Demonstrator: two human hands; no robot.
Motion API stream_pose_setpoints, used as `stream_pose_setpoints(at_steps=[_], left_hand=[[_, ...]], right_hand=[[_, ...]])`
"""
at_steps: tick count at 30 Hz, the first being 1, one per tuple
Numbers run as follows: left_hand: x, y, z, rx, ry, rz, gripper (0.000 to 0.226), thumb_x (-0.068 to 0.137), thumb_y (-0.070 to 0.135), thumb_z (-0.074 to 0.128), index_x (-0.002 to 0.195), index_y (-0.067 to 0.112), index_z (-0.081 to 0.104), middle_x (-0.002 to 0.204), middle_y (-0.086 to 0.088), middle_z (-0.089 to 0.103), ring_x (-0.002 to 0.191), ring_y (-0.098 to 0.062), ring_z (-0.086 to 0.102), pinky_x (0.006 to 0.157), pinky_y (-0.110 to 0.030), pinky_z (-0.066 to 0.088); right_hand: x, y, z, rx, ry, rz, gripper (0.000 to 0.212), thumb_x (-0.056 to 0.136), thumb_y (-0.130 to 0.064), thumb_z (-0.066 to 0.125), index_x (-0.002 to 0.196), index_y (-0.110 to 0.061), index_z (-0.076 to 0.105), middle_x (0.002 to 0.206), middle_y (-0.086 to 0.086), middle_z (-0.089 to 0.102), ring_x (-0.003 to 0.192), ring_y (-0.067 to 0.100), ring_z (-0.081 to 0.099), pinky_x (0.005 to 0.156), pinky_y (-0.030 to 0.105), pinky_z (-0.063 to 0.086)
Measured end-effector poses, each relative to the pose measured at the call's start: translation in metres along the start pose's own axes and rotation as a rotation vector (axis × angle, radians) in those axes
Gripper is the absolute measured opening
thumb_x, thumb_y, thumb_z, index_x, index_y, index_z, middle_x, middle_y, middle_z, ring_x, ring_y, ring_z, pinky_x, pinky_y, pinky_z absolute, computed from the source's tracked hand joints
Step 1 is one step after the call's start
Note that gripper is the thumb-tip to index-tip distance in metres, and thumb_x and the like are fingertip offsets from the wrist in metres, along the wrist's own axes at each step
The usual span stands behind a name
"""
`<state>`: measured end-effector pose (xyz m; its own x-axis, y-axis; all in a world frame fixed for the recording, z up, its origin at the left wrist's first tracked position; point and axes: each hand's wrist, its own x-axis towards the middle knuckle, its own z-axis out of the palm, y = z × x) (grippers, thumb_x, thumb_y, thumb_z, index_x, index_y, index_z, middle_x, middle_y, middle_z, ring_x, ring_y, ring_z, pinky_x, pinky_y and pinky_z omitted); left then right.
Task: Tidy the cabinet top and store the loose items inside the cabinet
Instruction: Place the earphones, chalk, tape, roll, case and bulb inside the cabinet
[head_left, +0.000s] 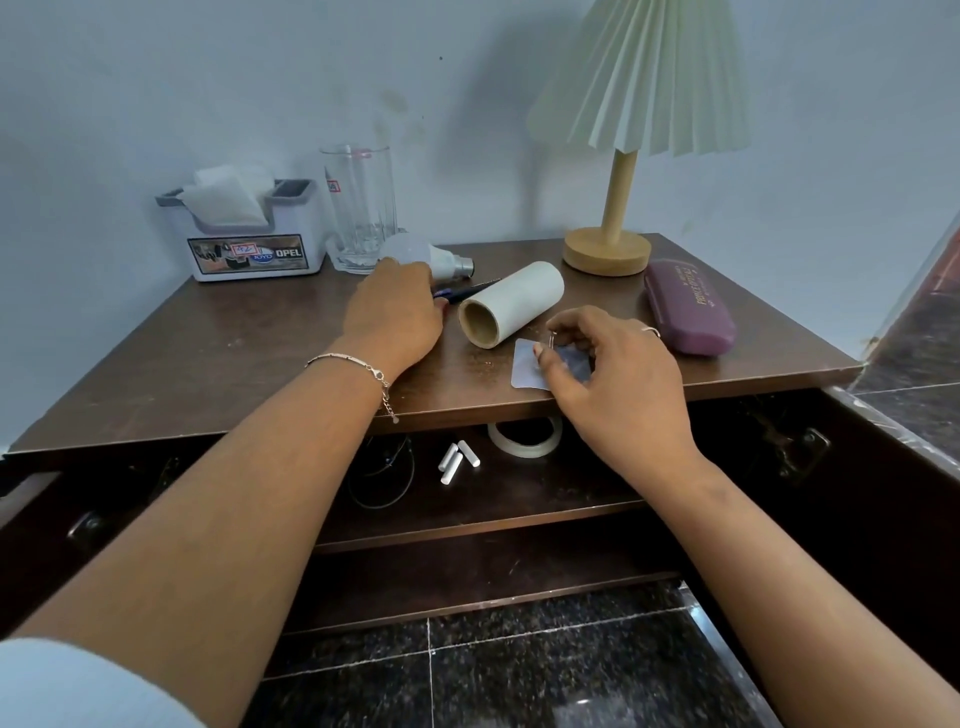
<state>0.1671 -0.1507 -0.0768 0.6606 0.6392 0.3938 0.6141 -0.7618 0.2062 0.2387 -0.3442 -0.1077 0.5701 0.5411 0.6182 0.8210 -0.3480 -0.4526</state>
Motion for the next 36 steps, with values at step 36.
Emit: stream_pose_setpoints(at_steps=[36], left_hand=[[-0.170,-0.043,-0.066,-1.269,-0.328,-0.271,0.015,0.069,0.034,0.075,0.074,0.021,0.071,0.070,0.004,0.062,0.061,-0.005,0.049,0.056,-0.017,0.040]], right_hand=[[-0.098,-0.008,-0.041,0.455,0.156,0.118,0.010,0.090,-0.019,0.068,0.097,-0.026,0.068,0.091,-0.017,0.070,0.089,0.004,0.068,0.079,0.025,0.054]])
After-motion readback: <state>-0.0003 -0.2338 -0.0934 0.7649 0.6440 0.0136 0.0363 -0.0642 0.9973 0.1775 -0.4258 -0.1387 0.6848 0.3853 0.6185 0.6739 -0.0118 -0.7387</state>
